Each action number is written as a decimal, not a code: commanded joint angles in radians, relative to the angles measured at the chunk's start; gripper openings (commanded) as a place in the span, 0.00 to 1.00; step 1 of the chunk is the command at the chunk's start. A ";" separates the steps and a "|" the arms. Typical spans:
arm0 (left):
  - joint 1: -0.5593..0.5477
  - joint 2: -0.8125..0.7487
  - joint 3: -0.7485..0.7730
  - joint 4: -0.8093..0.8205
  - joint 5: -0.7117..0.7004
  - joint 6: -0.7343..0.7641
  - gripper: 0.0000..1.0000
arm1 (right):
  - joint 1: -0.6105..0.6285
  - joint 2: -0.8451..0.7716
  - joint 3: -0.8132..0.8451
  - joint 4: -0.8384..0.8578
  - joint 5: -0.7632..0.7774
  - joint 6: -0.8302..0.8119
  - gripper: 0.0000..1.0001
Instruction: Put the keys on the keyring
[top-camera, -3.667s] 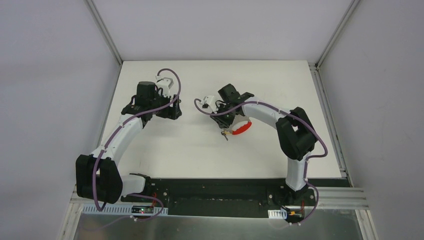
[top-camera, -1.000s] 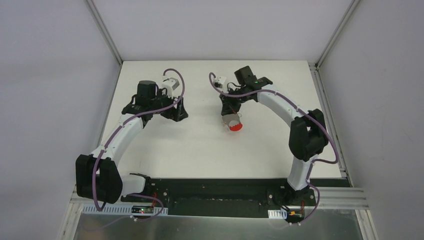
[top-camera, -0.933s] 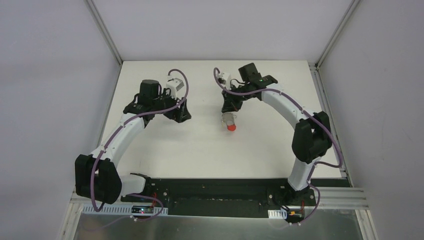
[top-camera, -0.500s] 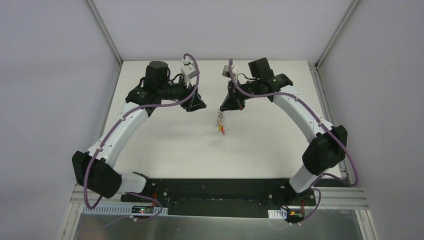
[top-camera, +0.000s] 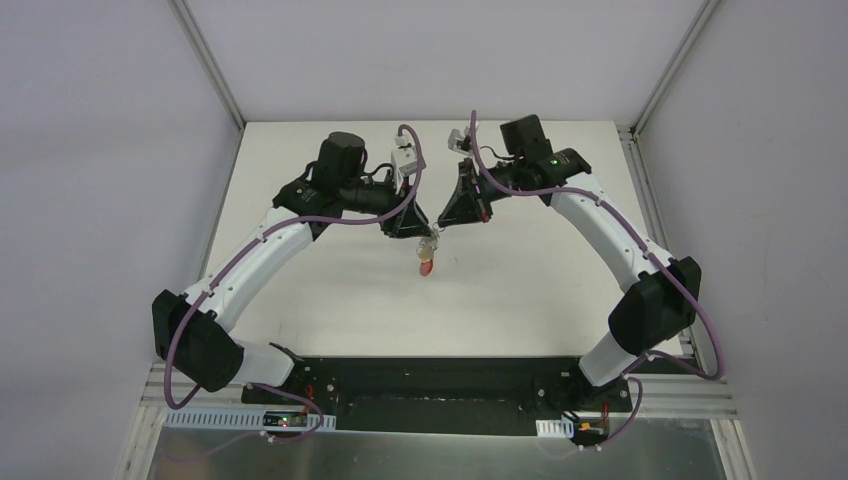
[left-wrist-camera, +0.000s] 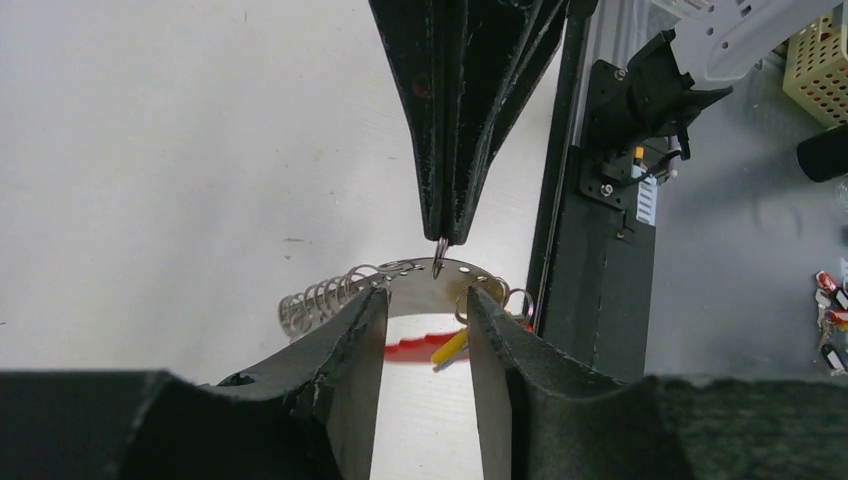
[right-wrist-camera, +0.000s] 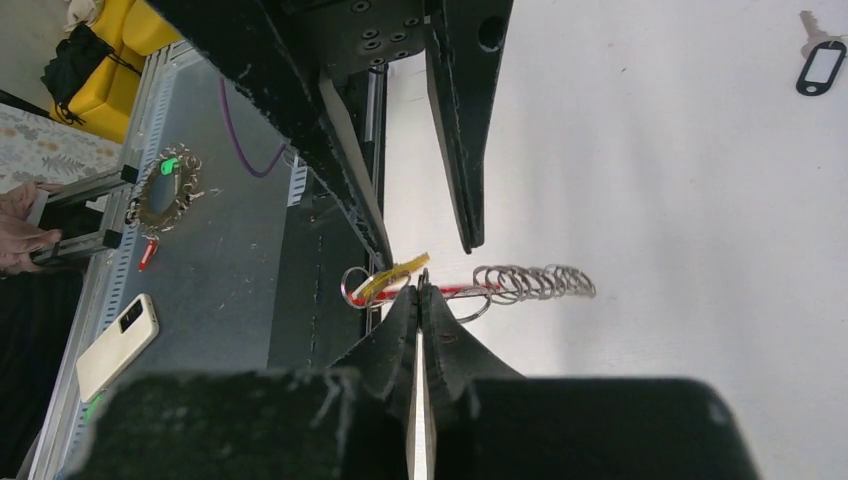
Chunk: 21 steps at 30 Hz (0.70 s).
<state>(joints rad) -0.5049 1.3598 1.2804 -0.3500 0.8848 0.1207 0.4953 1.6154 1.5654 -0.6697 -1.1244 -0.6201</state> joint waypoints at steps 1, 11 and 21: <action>-0.008 -0.022 -0.020 0.063 0.036 -0.032 0.34 | 0.001 -0.045 -0.008 0.025 -0.076 0.018 0.00; -0.015 -0.012 -0.050 0.155 0.037 -0.089 0.29 | 0.002 -0.049 -0.037 0.076 -0.092 0.060 0.00; -0.026 -0.025 -0.105 0.207 0.085 -0.085 0.26 | -0.003 -0.056 -0.058 0.114 -0.084 0.091 0.00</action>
<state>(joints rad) -0.5163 1.3590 1.1969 -0.2043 0.9108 0.0353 0.4942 1.6127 1.5028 -0.5995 -1.1606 -0.5453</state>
